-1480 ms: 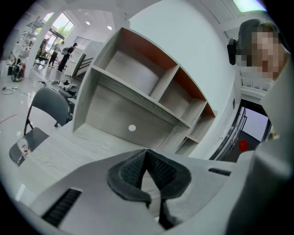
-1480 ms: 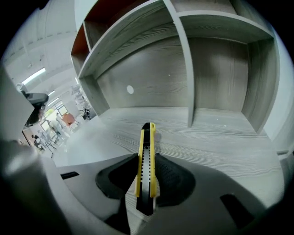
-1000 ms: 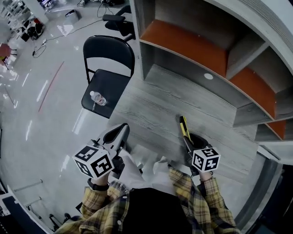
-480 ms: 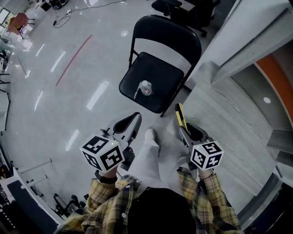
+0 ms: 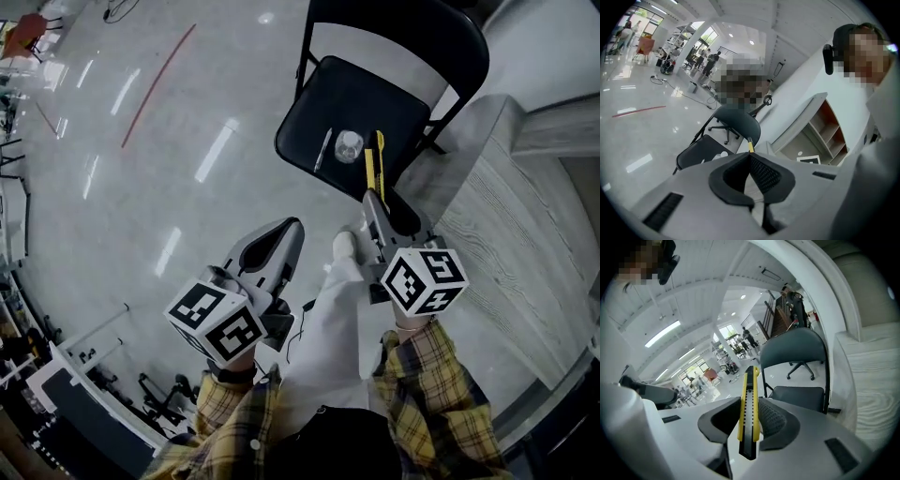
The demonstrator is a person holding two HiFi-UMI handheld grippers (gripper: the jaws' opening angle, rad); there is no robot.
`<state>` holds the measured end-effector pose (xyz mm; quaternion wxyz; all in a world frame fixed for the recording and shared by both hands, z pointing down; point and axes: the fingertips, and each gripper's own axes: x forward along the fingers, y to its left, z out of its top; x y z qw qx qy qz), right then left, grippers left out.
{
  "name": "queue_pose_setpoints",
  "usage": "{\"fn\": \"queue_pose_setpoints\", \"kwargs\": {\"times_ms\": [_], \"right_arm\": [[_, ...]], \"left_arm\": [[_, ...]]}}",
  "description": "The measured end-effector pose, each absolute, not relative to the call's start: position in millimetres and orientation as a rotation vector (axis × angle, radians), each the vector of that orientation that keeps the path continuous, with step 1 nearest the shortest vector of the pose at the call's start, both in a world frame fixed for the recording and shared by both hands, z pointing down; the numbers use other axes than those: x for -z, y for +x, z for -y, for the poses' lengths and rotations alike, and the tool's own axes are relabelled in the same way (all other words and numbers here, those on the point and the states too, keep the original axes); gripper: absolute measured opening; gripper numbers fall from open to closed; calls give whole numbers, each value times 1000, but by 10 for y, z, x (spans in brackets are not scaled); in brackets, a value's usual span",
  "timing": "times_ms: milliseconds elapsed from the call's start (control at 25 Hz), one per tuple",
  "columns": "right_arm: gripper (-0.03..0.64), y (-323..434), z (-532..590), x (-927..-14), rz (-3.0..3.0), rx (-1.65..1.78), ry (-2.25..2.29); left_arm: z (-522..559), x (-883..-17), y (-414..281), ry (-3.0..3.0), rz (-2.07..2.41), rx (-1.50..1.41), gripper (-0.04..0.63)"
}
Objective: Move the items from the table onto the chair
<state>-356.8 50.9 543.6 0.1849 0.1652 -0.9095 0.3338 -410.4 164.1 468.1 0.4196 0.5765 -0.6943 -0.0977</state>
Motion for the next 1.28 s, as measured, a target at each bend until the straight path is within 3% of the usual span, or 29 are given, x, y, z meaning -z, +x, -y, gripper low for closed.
{"fn": "queue_pose_setpoints", "kwargs": {"times_ms": [480, 1280], "right_arm": [[127, -3566, -281, -6612, 2417, -977, 776], [127, -3718, 90, -8527, 2141, -847, 849]], "left_arm": [[-1629, -5693, -4098, 1413, 1664, 264, 3], [-1667, -6366, -4409, 1344, 1680, 222, 3]]}}
